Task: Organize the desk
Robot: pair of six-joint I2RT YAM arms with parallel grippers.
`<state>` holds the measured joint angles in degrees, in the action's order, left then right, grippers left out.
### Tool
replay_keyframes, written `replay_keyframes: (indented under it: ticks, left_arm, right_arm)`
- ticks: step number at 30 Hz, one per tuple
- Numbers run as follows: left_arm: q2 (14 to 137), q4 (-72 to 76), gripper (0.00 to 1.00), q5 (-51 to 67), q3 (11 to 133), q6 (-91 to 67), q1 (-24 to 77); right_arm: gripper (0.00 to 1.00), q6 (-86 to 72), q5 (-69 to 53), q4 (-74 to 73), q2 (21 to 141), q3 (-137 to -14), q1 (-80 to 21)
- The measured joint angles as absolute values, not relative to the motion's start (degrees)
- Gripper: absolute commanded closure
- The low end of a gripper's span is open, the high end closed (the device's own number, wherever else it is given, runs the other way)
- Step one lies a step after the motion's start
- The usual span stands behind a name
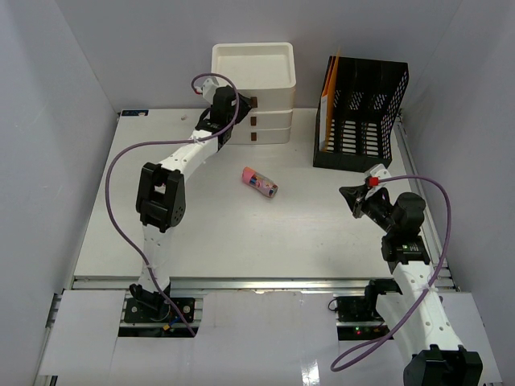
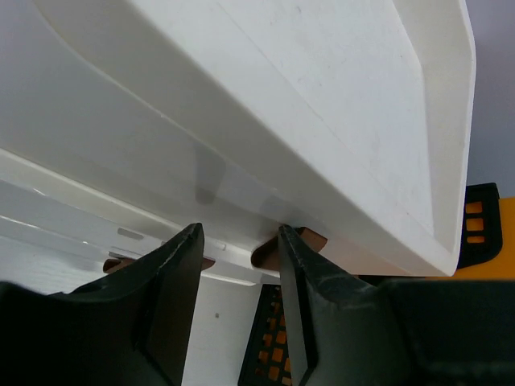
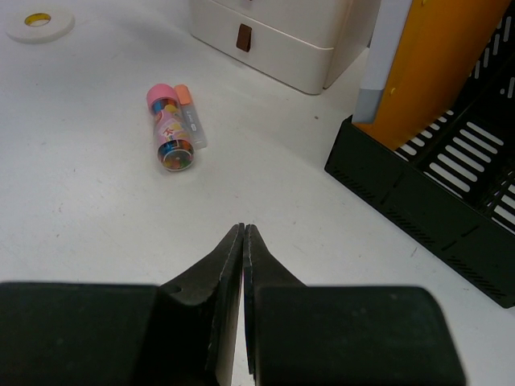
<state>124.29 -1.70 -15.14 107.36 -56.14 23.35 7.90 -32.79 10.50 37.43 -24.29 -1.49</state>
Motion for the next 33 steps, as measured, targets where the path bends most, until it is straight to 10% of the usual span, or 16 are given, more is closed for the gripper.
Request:
replay_keyframes:
  ticks: [15,33]
  left_arm:
    - [114.53,17.09,0.31,-5.13,78.68,-43.33,22.37]
    - [125.83,29.72,0.35,-0.79,86.87,-21.94,23.97]
  right_arm:
    - [0.92,7.86,-32.77,10.55,37.47,-24.29,-0.90]
    - [0.92,7.86,-32.75,10.54,38.12,-24.29,-0.86]
